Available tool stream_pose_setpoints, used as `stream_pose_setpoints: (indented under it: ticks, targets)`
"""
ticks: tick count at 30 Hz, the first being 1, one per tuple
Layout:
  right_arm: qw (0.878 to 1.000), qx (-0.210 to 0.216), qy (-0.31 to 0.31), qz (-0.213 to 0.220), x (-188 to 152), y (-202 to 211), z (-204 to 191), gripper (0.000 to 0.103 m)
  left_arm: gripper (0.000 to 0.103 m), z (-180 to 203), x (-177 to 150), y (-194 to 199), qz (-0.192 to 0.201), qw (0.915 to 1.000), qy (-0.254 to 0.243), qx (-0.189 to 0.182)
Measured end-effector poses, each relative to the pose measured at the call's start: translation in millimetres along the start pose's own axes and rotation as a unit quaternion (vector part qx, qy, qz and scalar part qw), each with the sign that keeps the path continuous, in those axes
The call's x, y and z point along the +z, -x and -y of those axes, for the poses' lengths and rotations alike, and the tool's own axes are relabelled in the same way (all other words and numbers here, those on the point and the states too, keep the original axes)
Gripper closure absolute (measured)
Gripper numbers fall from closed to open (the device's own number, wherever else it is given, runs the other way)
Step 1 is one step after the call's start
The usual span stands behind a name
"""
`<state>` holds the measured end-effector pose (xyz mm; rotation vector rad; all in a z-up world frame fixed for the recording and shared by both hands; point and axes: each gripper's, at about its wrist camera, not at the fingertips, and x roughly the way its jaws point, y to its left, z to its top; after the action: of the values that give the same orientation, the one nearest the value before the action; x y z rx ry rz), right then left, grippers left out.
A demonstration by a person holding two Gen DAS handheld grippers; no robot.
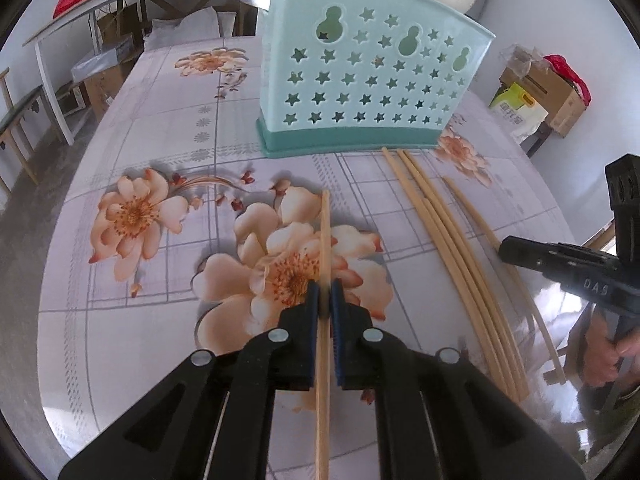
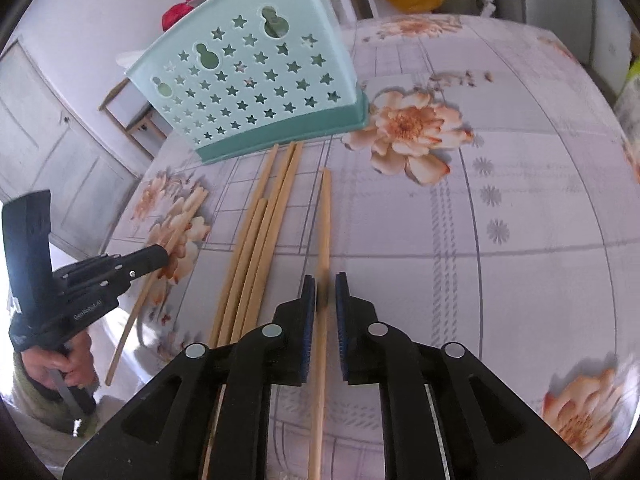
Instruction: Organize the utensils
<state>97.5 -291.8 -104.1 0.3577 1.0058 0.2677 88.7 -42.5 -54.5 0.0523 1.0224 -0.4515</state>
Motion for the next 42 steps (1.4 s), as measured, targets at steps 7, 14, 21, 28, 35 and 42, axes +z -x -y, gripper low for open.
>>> stream_pose_setpoints:
  ticks: [7,14,21,28,35,42]
  targets:
    - [0.999,-0.023,0.023,0.006,16,-16,-15,0.091,0.096,6,19,-12,-0.004,0.9998,-0.014,0.009]
    - [0.998,-0.04,0.04,0.015,29,-32,-26,0.092,0.096,16,28,-20,0.0,0.9987,-0.044,0.026]
    - [0.997,-0.046,0.049,0.023,36,-42,-31,0.092,0.096,31,30,-25,0.007,0.9943,-0.086,0.063]
    - [0.996,-0.059,0.051,0.035,35,-47,-34,0.098,0.096,33,29,-27,0.02,0.9933,-0.09,0.07]
    - [0.997,-0.05,0.027,0.042,35,-42,-26,0.099,0.097,30,32,-28,0.029,0.9946,-0.074,0.068]
    - [0.996,-0.035,0.01,0.084,34,-12,-31,0.099,0.098,18,36,-10,0.055,0.9961,-0.044,0.053]
